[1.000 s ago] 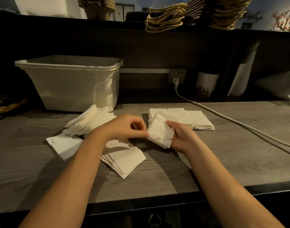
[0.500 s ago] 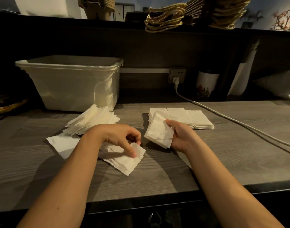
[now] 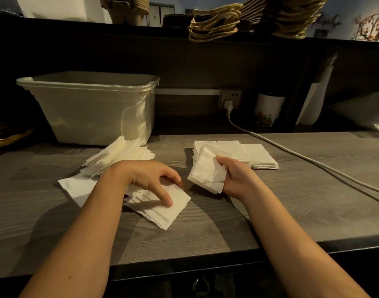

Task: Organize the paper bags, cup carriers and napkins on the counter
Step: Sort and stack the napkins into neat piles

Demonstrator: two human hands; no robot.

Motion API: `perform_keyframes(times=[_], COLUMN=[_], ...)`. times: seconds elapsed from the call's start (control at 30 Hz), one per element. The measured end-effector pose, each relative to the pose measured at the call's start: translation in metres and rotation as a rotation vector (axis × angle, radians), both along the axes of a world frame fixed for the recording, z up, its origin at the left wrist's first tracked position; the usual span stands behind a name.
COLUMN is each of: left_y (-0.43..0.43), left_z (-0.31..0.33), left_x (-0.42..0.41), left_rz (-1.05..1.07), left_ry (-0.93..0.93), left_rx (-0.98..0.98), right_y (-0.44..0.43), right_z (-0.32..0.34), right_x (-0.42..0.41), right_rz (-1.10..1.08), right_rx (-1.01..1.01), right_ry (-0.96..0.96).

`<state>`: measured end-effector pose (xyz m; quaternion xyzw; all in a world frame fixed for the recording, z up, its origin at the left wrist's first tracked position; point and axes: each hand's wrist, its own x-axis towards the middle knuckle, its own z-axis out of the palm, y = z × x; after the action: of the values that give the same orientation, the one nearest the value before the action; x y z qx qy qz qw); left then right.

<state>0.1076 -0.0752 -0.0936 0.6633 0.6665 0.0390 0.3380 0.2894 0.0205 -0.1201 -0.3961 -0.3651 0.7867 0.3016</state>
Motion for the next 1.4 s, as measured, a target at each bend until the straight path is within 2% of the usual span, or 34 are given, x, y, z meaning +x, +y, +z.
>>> perform_keyframes(times=[0.07, 0.3, 0.5, 0.73, 0.8, 1.03, 1.2, 1.33, 1.4], left_y=[0.0, 0.0, -0.001, 0.002, 0.001, -0.003, 0.003, 0.013, 0.017], left_z=[-0.001, 0.001, 0.004, 0.0, -0.001, 0.006, 0.008, 0.002, -0.004], left_x=[-0.001, 0.001, 0.001, 0.003, 0.002, 0.002, 0.008, 0.027, 0.038], left_rz=[0.004, 0.021, 0.123, 0.113, 0.105, 0.162, 0.501, 0.791, 0.828], left_ry=[0.02, -0.087, -0.24, -0.047, -0.043, -0.308, -0.483, -0.792, -0.833], left_rx=[0.012, 0.125, 0.287, 0.23, 0.231, 0.31, 0.507, 0.53, 0.542], right_y=[0.001, 0.002, 0.003, 0.005, 0.006, 0.005, 0.001, -0.002, -0.003], right_z=[0.0, -0.001, -0.003, -0.004, -0.004, -0.006, -0.006, -0.008, -0.008], right_x=[0.0, -0.001, -0.001, -0.001, -0.001, -0.002, -0.002, -0.005, -0.007], right_rz=[-0.006, -0.005, 0.011, 0.005, 0.005, 0.016, 0.08, 0.171, 0.185], right_rx=[0.0, 0.003, 0.008, -0.007, -0.003, 0.012, 0.002, -0.001, -0.017], right_ry=[-0.008, -0.027, -0.024, -0.04, -0.046, -0.043, -0.007, 0.04, 0.056])
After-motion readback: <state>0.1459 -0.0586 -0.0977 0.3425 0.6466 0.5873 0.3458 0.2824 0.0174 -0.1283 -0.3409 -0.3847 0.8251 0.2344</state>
